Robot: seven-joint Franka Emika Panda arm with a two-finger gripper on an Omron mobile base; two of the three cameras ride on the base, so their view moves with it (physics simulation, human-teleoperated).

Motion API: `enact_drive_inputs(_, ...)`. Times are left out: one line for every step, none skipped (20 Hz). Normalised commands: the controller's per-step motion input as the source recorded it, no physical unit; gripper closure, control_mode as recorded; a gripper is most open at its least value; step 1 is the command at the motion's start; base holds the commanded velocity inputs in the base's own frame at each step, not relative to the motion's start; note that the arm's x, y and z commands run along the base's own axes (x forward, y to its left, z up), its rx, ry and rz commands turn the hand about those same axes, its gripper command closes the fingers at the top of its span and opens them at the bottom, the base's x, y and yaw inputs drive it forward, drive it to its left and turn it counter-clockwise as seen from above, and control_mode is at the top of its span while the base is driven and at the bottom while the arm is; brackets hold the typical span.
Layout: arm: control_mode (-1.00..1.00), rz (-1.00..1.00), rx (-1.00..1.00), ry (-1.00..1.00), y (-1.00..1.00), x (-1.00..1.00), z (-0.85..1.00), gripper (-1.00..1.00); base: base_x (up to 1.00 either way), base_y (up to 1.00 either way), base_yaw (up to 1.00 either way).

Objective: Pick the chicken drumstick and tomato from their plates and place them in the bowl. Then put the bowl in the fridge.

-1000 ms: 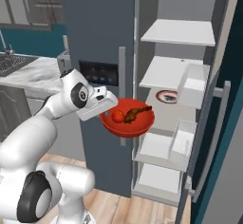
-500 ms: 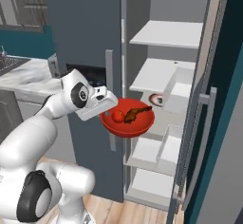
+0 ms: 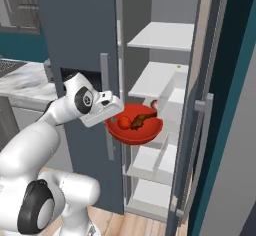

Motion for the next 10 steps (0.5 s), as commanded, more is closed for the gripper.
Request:
enact_drive_inputs(1.0, 0.0, 0.0, 0.0, 0.0, 0.0, 0.0, 1.0, 0.19, -0.43, 0.0)
enact_drive_inputs(1.0, 0.0, 0.0, 0.0, 0.0, 0.0, 0.0, 1.0, 0.25, -0.34, -0.02)
enact_drive_inputs(1.0, 0.0, 0.0, 0.0, 0.0, 0.0, 0.0, 1.0, 0.35, -0.2, -0.03)
enact_drive_inputs(1.0, 0.0, 0.0, 0.0, 0.0, 0.0, 0.0, 1.0, 0.34, -0.21, -0.03)
enact_drive_inputs(1.0, 0.0, 0.0, 0.0, 0.0, 0.0, 0.0, 1.0, 0.29, -0.29, -0.01)
enact_drive_inputs(1.0, 0.0, 0.0, 0.0, 0.0, 0.0, 0.0, 1.0, 0.29, -0.28, 0.0)
enact_drive_inputs(1.0, 0.0, 0.0, 0.0, 0.0, 0.0, 0.0, 1.0, 0.29, -0.24, 0.0)
enact_drive_inputs(1.0, 0.0, 0.0, 0.0, 0.0, 0.0, 0.0, 1.0, 0.27, -0.27, 0.0)
enact_drive_inputs(1.0, 0.0, 0.0, 0.0, 0.0, 0.0, 0.0, 1.0, 0.27, -0.28, 0.0)
enact_drive_inputs(1.0, 0.0, 0.0, 0.0, 0.0, 0.0, 0.0, 1.0, 0.27, -0.23, 0.0)
